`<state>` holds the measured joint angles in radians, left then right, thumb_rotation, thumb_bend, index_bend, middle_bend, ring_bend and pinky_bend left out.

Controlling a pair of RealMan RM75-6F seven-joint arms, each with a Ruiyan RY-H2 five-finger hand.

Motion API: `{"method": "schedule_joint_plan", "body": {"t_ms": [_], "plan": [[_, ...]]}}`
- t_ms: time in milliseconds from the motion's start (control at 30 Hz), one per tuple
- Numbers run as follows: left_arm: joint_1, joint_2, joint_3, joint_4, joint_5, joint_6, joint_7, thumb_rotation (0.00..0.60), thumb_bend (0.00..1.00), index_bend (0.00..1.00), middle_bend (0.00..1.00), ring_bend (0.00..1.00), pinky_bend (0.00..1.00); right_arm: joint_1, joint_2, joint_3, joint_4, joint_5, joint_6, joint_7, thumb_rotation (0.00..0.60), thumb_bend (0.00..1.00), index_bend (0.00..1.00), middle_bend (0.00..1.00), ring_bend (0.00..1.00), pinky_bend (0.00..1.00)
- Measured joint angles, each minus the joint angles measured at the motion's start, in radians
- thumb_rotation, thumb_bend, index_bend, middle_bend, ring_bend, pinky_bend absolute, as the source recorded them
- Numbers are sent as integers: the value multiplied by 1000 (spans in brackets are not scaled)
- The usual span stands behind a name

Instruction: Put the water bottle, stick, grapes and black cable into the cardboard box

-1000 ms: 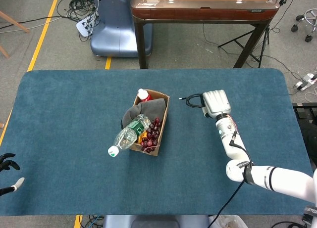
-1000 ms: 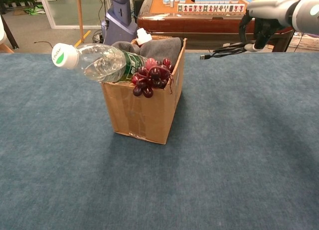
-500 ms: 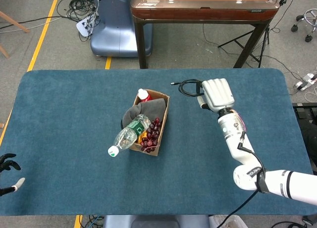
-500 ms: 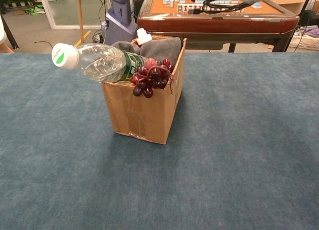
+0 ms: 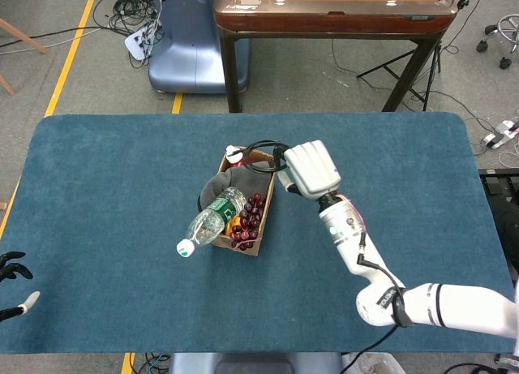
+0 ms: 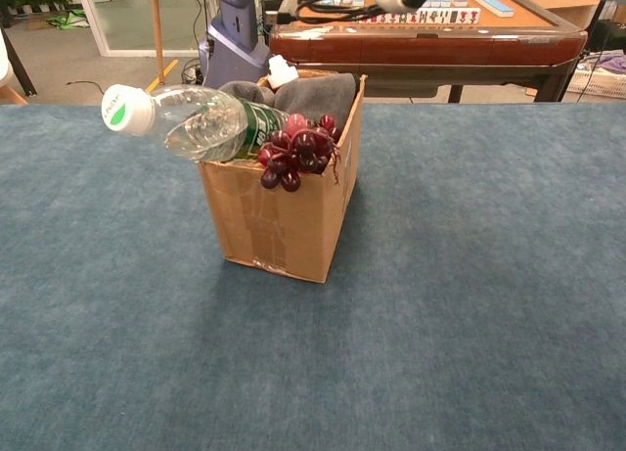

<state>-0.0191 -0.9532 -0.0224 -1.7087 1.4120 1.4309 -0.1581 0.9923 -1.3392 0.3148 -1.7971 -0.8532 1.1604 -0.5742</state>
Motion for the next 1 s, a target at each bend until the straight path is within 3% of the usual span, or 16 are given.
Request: {"method": "schedule_joint_plan", "body": {"t_ms": [200,267,333,400,500,600,800,1000], "plan": [[3,5,0,-2,5,6,-12,600,193,501,239,400,666,37,-142,-24,127,-53,-20,13,600,549,696,1000,1000,1000],[3,7,0,-2,6,7,-15,600,194,502,239,400,666,47,-174,-37,160,-61,-32,5,600,480,682,1000,1000,1000],[4,8,0,-2,6,7,-19,600,194,501,239,400,666,52,-188,-49,177,-66,-48,-3,600,214,514,1000,1000,1000],[4,9,1,-2,8,7,-22,600,194,502,240,400,666,56,-189,-60,183,-67,-76,-7,600,42,323,1000,1000,1000],[4,10,2,-3,11,7,-23,600,193,502,240,401,666,60,-173,-72,178,-55,-127,-12,600,0,116,1000,1000,999],[3,9,2,-1,10,5,-20,600,194,501,241,400,666,57,-139,-77,149,-46,-152,-9,600,0,25,1000,989,978],[3,8,2,0,9,6,-15,600,192,501,241,401,666,23,-36,-84,33,-51,-143,1,600,0,2,941,864,872],[0,3,3,1,8,1,-1,600,193,502,243,401,666,-60,124,-118,-121,-86,-55,-14,600,0,141,748,728,801]]}}
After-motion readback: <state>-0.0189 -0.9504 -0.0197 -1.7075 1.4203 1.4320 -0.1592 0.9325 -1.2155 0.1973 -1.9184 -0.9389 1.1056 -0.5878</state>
